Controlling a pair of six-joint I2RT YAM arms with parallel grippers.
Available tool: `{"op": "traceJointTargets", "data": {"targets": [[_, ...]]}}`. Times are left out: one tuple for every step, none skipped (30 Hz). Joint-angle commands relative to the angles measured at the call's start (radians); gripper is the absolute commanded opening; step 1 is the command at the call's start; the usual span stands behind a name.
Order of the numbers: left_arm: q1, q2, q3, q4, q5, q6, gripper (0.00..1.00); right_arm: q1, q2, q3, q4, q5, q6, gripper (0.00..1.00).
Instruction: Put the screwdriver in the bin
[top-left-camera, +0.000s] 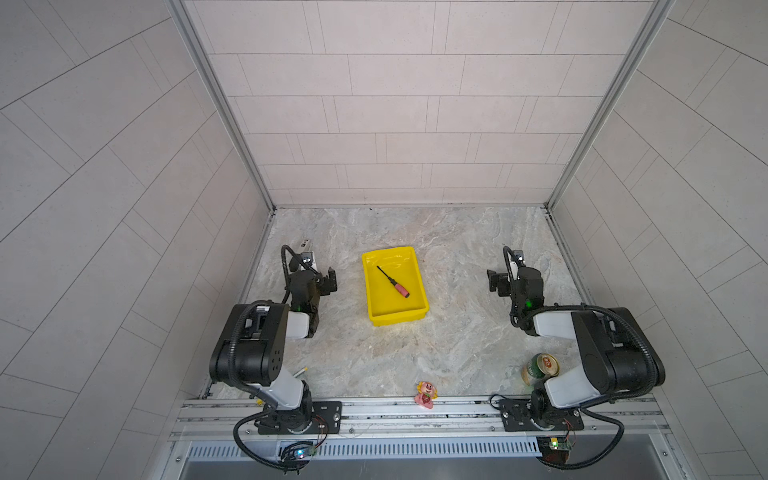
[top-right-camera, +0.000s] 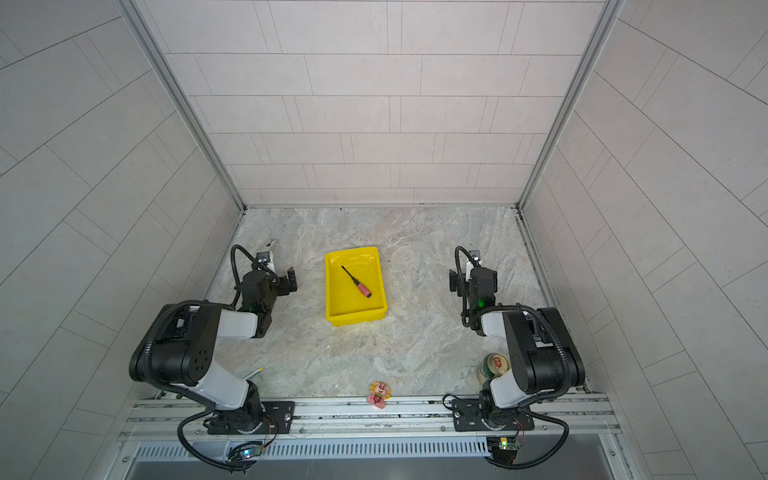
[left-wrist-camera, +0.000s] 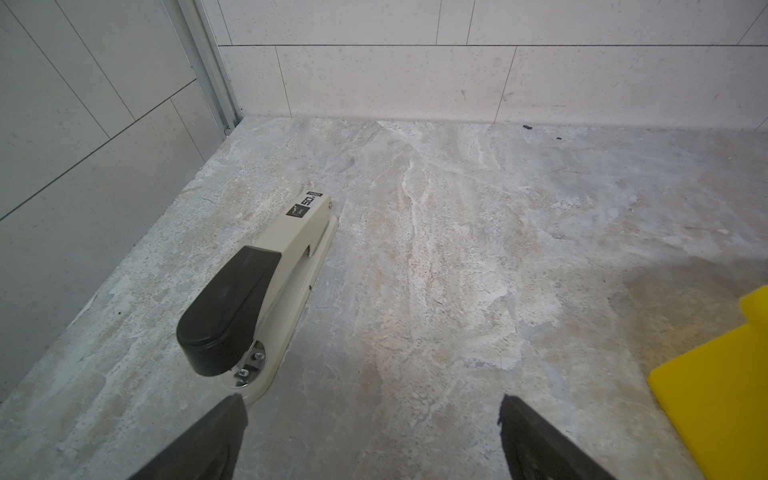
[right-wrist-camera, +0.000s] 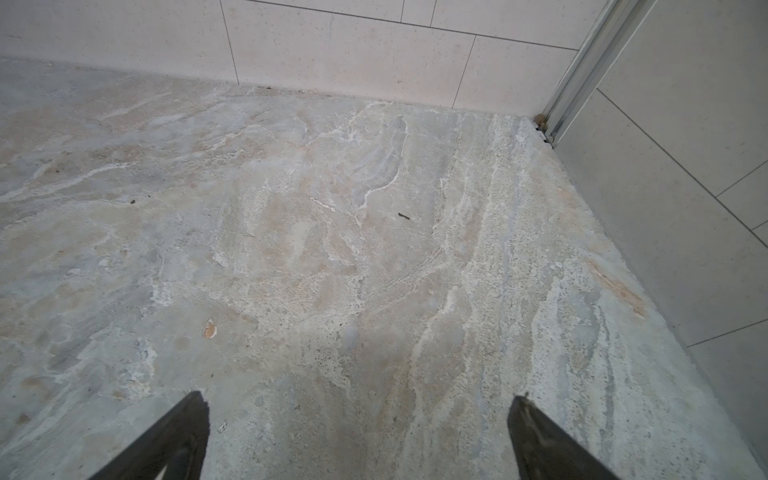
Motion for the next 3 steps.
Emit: {"op": "traceJointTargets", "data": {"targets": [[-0.003,0.003,0.021,-0.001,-0.011,0.003,1.0,0.001,0.0,0.005,-0.004,-0.003,-0.014,1.0],[-0.004,0.004,0.019,-0.001,-0.01,0.003,1.0,0.0,-0.001,0.004,-0.005,-0.003,-0.014,1.0],[-0.004,0.003,0.02,-0.001,-0.01,0.003,1.0,0.0,-0.001,0.004,-0.004,-0.003,-0.014,1.0]]}}
